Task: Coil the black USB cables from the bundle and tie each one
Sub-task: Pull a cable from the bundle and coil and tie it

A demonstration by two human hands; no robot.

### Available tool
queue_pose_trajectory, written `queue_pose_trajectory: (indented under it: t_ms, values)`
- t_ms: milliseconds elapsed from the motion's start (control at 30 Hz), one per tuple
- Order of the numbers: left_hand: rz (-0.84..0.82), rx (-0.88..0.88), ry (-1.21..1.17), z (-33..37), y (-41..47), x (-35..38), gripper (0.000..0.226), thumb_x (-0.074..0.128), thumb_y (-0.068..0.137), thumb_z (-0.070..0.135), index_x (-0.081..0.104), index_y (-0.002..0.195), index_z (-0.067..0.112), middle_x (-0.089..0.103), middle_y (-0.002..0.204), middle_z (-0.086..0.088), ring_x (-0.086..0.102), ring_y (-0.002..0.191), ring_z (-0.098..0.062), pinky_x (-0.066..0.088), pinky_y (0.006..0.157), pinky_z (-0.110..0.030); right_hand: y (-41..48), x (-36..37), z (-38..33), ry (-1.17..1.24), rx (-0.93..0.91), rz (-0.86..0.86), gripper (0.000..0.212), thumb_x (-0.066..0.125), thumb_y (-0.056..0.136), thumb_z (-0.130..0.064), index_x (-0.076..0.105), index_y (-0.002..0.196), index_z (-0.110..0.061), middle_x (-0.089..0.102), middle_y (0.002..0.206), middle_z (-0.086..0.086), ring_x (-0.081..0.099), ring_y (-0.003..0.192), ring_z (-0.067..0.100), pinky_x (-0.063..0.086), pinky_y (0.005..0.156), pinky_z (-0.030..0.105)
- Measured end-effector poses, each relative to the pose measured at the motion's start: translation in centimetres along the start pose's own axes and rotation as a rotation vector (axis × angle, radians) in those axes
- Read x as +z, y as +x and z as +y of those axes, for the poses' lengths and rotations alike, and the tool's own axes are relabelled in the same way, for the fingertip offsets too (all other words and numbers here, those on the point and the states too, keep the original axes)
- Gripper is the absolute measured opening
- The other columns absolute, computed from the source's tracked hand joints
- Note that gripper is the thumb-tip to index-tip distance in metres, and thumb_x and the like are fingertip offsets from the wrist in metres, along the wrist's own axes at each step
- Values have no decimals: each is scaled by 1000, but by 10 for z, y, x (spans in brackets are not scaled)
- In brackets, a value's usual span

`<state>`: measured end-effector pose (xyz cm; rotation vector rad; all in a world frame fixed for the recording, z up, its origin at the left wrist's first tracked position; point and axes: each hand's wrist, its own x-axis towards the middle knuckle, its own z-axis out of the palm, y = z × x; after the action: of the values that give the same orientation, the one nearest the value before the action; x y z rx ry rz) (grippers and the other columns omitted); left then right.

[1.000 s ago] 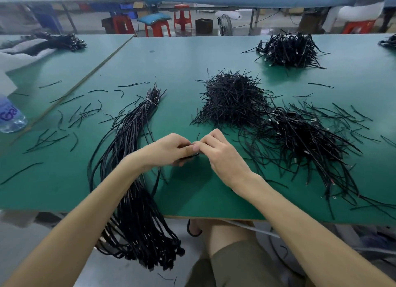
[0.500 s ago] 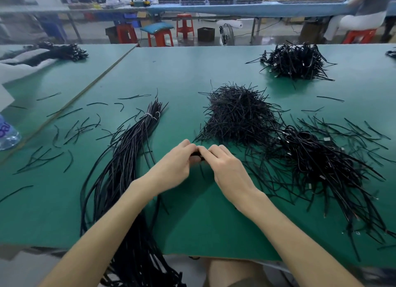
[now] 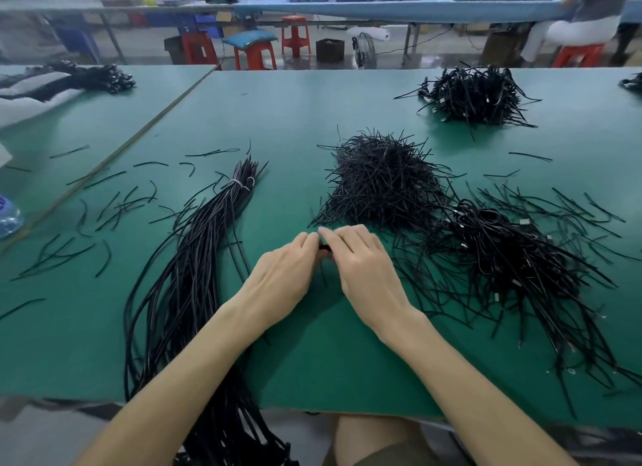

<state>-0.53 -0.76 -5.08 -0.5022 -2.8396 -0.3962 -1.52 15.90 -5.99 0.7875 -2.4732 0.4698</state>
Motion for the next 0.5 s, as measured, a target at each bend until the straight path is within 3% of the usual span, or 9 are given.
queue_pose_trajectory:
  t_ms: [100,167,233,367,500]
  values:
    - [77,-241,-33,-8,4,1,27,33,111,33,34,90,16,37,71,8,34,52,-20,26,54,-41,-3,1,-2,-112,-23,165,43,72,87,-2,63,130,-7,62,120,8,54,114,27,39,96,36]
    - [115,-467,-67,-17,9,-1,33,27,111,36,38,90,14,41,70,7,38,56,-23,28,60,-41,-5,2,-4,-117,-130,233,28,69,90,-3,67,117,-11,63,112,4,55,107,25,38,92,35]
    - [159,-607,-156,-22,11,-1,38,23,111,39,46,95,13,48,72,6,46,63,-21,33,65,-41,-5,3,-5,-59,-240,180,14,69,93,-6,70,106,-11,66,103,1,59,98,23,45,86,34]
    - [262,-647,-327,-24,8,0,41,23,111,42,51,98,15,57,79,3,55,71,-19,42,67,-42,-3,4,-5,88,-152,-77,22,71,94,-22,74,110,-7,72,110,2,64,103,25,53,91,39]
    - [284,-600,-377,-23,9,1,39,26,111,42,51,96,16,60,81,4,57,70,-13,39,57,-34,-4,2,-3,208,-71,-164,19,67,98,-18,75,107,-4,72,115,3,63,112,23,53,96,38]
